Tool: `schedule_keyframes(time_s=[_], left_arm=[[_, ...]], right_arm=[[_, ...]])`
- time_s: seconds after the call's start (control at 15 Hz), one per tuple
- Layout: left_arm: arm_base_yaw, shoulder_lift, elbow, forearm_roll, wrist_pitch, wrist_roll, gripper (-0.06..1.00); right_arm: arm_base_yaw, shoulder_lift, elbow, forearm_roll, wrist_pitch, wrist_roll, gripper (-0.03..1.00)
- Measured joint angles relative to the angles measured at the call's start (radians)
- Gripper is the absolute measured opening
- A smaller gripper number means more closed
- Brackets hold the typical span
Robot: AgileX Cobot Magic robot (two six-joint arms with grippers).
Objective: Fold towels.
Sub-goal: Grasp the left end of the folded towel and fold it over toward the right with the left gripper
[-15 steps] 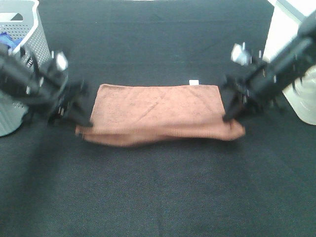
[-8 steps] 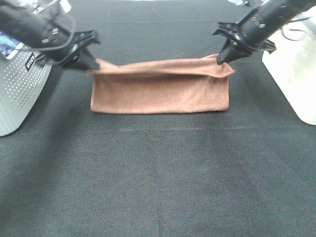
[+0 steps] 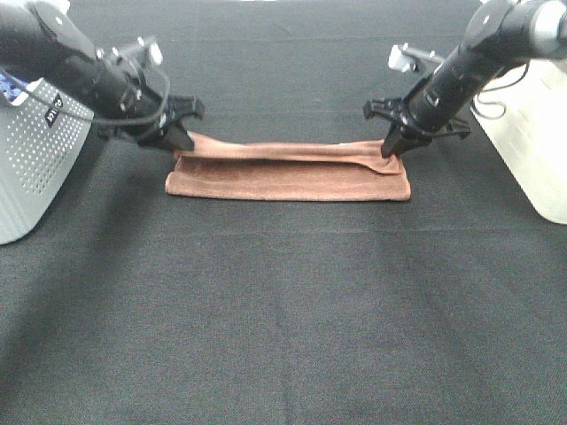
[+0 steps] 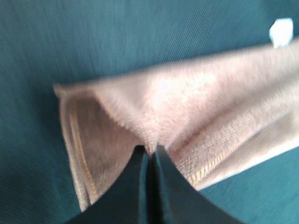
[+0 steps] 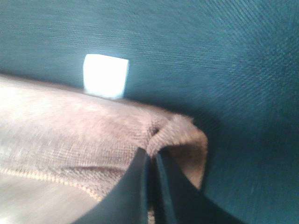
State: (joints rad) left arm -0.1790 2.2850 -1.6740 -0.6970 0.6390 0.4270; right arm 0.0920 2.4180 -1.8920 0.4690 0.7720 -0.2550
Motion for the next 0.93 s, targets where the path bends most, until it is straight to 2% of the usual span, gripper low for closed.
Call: schedule_keyframes(time_s=[0.13, 0.2, 0.27, 0.33, 0.4, 0.47, 0.53, 0.67, 0.73, 0.93], left_arm=[[-0.001, 0.019, -0.002, 0.000, 0.003, -0.001, 0.02], [-0.001, 0.024, -0.002, 0.000, 0.003, -0.002, 0.08], [-0.001, 0.024, -0.002, 0.000, 0.003, -0.002, 0.08], [-0.001, 0.029, -0.002, -0.008, 0.007, -0.002, 0.26], [0.000, 0.027, -0.002, -0.018, 0.015, -0.006, 0.45], [0.000, 0.019, -0.002, -0.025, 0.015, -0.015, 0.60], [0.001, 0.005, -0.002, -0.026, 0.015, -0.022, 0.70], [0.014, -0.030, -0.004, 0.010, 0.014, -0.054, 0.75], [0.035, -0.047, -0.004, 0.066, 0.015, -0.122, 0.75], [0.064, -0.028, -0.004, 0.096, 0.028, -0.180, 0.75]], right_arm=[[0.000, 0.008, -0.001, -0.002, -0.007, 0.000, 0.04], [0.000, 0.012, -0.001, -0.003, -0.015, 0.000, 0.11], [0.000, 0.012, -0.001, -0.003, -0.015, 0.000, 0.11], [0.000, 0.013, -0.005, -0.002, -0.014, 0.000, 0.35], [0.000, 0.013, -0.021, 0.002, 0.008, 0.000, 0.53], [0.000, 0.013, -0.048, 0.002, 0.050, 0.000, 0.70], [0.000, 0.013, -0.079, 0.001, 0.097, 0.014, 0.80], [0.000, 0.013, -0.142, -0.032, 0.203, 0.074, 0.87], [0.000, 0.013, -0.169, -0.090, 0.266, 0.130, 0.88], [0.000, 0.013, -0.173, -0.149, 0.296, 0.174, 0.88]])
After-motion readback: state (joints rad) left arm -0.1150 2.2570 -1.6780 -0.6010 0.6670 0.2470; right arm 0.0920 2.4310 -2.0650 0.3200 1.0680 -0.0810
